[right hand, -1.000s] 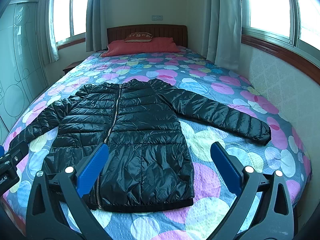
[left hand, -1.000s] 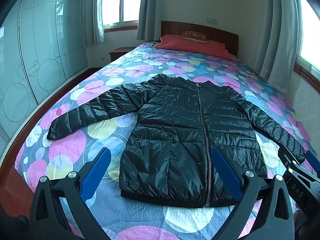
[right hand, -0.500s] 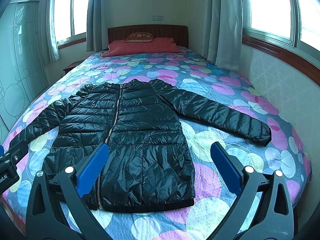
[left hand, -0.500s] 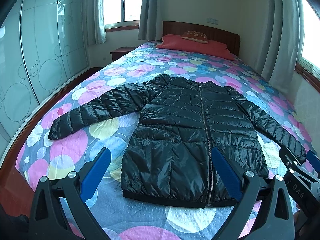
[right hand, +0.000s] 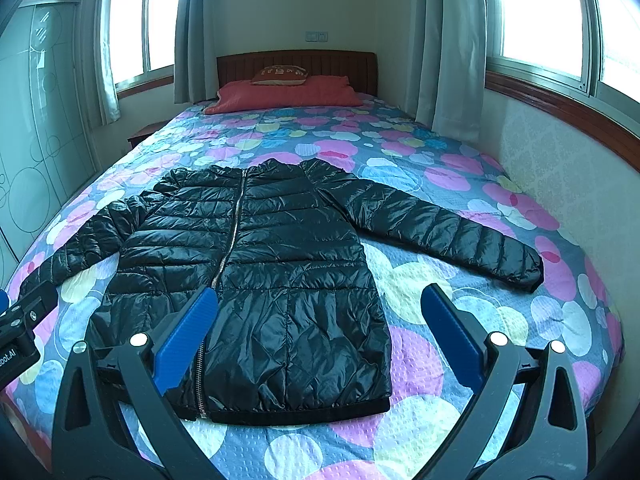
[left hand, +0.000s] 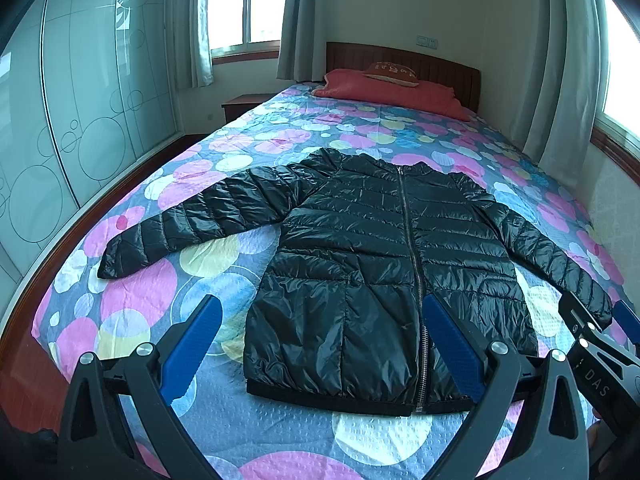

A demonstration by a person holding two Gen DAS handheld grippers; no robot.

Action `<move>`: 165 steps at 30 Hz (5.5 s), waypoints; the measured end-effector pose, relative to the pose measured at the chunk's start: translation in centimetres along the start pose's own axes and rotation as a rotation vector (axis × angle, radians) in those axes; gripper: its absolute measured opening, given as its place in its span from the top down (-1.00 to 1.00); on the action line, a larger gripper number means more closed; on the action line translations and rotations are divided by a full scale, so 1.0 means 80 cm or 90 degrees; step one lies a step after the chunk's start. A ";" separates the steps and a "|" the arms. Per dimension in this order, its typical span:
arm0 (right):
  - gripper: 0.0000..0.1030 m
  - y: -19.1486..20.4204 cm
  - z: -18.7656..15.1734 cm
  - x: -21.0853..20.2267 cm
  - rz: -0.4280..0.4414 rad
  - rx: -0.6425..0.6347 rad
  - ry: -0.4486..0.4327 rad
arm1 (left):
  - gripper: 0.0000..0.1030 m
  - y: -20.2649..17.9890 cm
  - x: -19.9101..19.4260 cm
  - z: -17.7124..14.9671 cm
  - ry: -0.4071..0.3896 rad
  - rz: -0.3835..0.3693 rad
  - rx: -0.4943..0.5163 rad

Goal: Fold large clothes

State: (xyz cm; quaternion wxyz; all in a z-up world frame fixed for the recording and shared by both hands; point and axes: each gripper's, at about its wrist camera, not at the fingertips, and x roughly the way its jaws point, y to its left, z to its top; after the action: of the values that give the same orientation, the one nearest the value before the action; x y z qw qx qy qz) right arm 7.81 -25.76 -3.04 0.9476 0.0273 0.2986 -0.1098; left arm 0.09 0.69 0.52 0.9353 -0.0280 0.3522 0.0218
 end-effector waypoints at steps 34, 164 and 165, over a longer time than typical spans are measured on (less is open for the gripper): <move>-0.96 0.007 0.000 0.002 0.000 -0.002 0.000 | -0.93 0.000 0.000 -0.001 0.000 0.000 0.001; -0.02 0.074 0.102 0.280 0.335 0.010 0.080 | -0.93 0.209 0.255 -0.046 0.125 0.331 -0.245; 0.01 0.040 0.109 0.286 0.303 0.034 0.075 | -0.93 0.208 0.254 -0.046 0.126 0.331 -0.244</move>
State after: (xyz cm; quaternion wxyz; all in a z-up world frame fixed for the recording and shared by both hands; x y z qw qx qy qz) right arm 31.68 -28.03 -9.03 0.9266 0.1284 0.3357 0.1102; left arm 11.91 17.46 -16.30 0.8374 -0.1147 0.4258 0.3230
